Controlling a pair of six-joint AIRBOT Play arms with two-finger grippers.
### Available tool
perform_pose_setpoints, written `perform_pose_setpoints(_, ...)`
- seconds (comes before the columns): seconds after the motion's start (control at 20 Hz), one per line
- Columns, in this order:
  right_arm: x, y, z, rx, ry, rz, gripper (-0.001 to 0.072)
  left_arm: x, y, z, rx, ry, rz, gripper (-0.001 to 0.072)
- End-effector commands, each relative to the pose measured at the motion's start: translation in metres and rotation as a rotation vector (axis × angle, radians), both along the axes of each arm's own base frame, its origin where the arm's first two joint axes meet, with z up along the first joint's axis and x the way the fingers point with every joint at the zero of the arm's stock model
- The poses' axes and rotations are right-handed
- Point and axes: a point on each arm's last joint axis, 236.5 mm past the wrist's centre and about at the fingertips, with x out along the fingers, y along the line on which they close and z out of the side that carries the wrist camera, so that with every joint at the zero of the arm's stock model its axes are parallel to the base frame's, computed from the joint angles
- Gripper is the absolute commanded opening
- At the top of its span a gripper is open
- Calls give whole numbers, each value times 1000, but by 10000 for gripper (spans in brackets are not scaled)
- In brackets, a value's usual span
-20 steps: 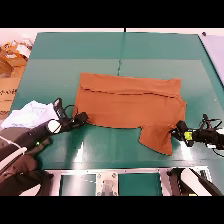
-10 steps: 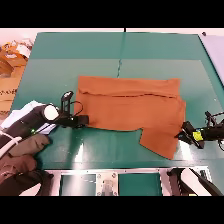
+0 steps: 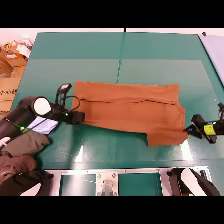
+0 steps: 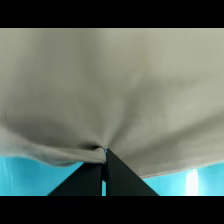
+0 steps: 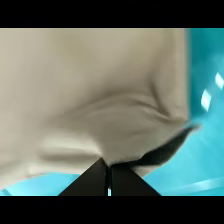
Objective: Fold the shirts.
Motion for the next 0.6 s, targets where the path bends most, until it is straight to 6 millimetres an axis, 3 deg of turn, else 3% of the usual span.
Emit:
perform_pose_setpoints(0.0, 56, 4, 36, 20, -191, 2, 17, 45, 1, 26, -22, -113, 48, 25)
perform_pose_setpoints(0.25, 135, -9, 29, -39, -294, 0, 17, 110, 10, 27, -17, -166, 101, 25)
perform_pose_setpoints(0.4, 179, -22, 12, -38, -290, -4, 17, 144, 1, 7, -9, -144, 98, 25)
perform_pose_setpoints(0.55, 220, -22, -10, -26, -293, 49, 18, 174, -6, -23, 2, -113, 102, 26)
